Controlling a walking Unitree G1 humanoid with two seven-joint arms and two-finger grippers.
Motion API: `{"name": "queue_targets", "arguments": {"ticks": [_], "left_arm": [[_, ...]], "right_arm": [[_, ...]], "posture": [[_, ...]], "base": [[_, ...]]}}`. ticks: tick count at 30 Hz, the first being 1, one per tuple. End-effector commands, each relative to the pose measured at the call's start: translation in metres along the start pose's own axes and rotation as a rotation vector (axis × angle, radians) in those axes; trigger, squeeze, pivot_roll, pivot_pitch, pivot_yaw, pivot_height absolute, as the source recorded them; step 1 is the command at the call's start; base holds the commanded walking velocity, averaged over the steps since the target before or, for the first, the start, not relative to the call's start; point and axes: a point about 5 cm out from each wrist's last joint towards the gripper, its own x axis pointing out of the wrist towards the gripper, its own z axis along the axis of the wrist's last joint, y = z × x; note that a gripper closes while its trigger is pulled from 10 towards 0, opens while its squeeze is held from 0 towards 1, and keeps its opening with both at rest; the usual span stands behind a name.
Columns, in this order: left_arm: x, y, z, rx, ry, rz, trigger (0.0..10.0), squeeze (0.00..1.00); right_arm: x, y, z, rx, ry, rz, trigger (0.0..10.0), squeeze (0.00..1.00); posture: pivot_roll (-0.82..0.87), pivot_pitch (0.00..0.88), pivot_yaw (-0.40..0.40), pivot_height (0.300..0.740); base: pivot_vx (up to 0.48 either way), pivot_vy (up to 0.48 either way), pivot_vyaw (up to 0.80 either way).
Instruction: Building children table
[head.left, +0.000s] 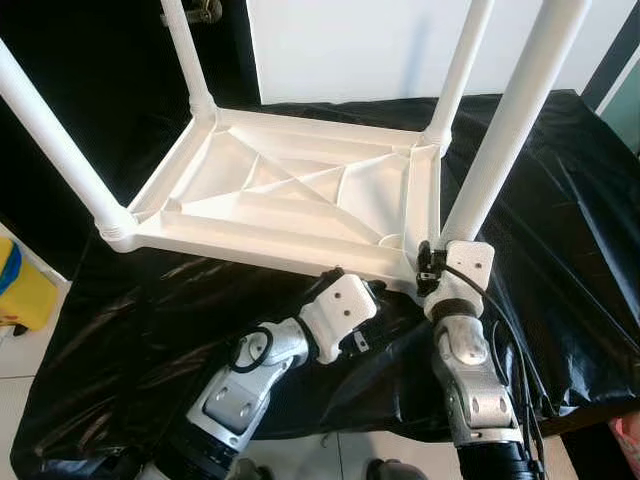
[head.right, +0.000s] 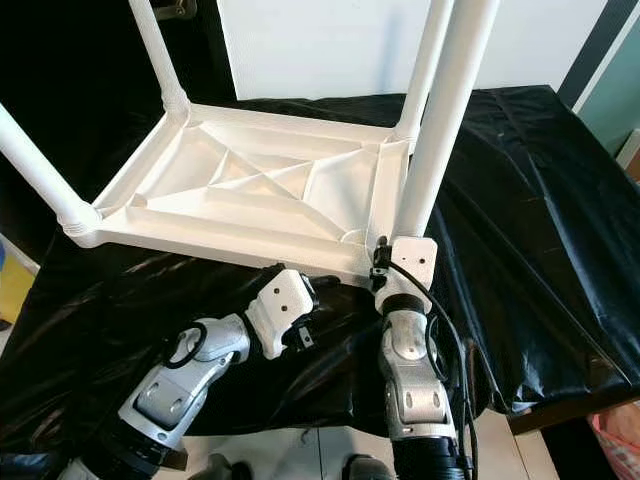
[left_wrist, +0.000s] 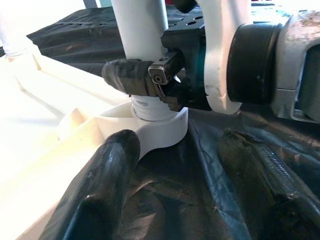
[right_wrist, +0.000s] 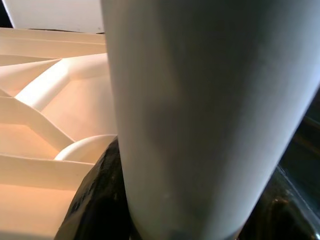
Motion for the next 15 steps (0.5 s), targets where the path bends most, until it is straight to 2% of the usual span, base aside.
{"name": "queue_targets", "arguments": {"ticks": [1, 13, 14, 15], "left_arm": [[0.0007, -0.0027, -0.0022, -0.003, 0.011, 0.012, 10.0, 0.0], [0.0008, -0.0024, -0.0024, 0.002, 0.011, 0.013, 10.0, 0.0], [0.0004, -0.0028, -0.0025, 0.002, 0.011, 0.013, 10.0, 0.0], [0.0003, -0.0032, -0.0026, 0.001, 0.011, 0.013, 10.0, 0.0]], "right_arm": [[-0.0062, -0.0059, -0.0205, -0.049, 0.1, -0.045, 10.0, 0.0], [-0.0062, 0.0027, -0.018, -0.046, 0.1, -0.018, 10.0, 0.0], [-0.0065, 0.0029, -0.016, -0.035, 0.09, 0.002, 10.0, 1.0], [-0.0066, 0.0025, -0.0138, -0.024, 0.078, 0.022, 10.0, 1.0]], "posture": [[-0.13, 0.118, 0.016, 0.74], [-0.13, 0.111, 0.009, 0.74], [-0.13, 0.11, 0.009, 0.74], [-0.13, 0.11, 0.007, 0.74]], "base": [[0.0, 0.0, 0.0], [0.0, 0.0, 0.0], [0.0, 0.0, 0.0], [0.0, 0.0, 0.0]]}}
